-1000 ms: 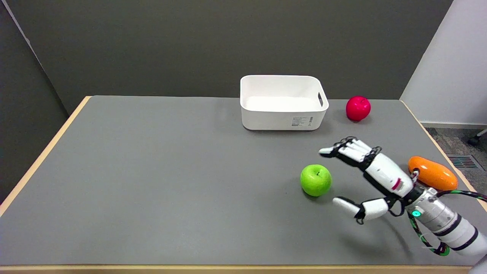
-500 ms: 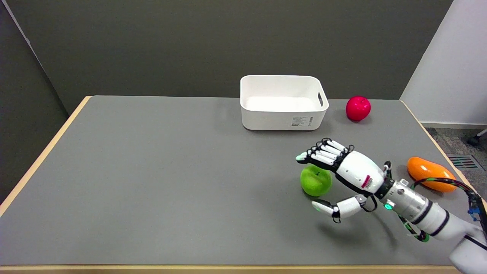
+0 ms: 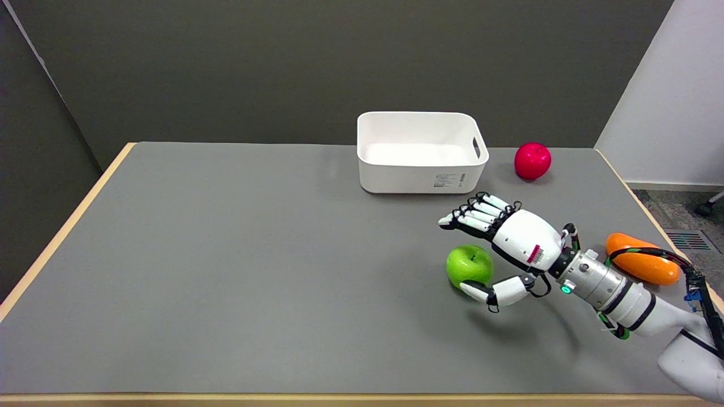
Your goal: Pick up the green apple.
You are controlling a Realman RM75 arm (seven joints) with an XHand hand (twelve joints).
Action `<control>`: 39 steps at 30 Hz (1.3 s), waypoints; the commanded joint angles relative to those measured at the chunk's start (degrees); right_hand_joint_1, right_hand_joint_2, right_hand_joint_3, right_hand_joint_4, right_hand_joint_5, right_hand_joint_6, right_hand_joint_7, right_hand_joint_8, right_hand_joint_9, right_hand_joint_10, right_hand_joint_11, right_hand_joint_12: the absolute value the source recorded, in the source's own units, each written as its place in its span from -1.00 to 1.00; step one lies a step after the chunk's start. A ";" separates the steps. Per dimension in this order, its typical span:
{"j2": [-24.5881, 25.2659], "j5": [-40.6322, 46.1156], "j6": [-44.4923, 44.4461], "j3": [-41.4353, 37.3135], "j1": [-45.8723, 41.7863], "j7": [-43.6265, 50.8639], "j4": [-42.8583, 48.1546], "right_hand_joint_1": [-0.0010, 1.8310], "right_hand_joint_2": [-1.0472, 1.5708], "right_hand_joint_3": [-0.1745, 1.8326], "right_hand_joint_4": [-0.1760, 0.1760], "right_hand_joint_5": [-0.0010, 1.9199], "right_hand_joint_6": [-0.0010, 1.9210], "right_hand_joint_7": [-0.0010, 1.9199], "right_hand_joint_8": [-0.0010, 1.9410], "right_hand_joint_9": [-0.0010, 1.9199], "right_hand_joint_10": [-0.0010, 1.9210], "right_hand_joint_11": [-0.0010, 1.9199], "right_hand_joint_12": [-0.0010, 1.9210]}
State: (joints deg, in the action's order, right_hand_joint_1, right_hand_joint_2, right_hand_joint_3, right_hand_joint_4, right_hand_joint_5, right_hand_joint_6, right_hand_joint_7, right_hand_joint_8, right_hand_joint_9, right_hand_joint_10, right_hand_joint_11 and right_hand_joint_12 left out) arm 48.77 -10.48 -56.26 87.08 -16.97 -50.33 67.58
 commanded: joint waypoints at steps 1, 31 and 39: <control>1.07 -1.33 2.96 -1.53 -3.01 0.39 -0.56 -0.48 0.25 0.01 0.10 -0.74 -0.52 -0.64 -0.58 -0.81 -0.16 -0.95 0.31; 2.72 -0.92 2.58 1.38 0.00 5.07 -2.16 0.26 0.74 -0.65 -0.99 -0.38 0.58 -0.32 0.57 -0.20 0.45 -0.39 0.89; 3.12 4.87 0.88 1.30 0.05 6.18 -1.58 0.26 0.76 -0.67 -1.00 -0.40 0.64 -0.34 0.65 -0.19 0.72 -0.35 1.00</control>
State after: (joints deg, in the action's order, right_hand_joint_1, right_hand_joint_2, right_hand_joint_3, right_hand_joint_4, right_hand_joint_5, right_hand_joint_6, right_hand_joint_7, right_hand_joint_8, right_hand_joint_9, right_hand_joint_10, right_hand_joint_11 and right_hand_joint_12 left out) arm 51.19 -11.31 -53.59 87.57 -17.48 -47.67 65.71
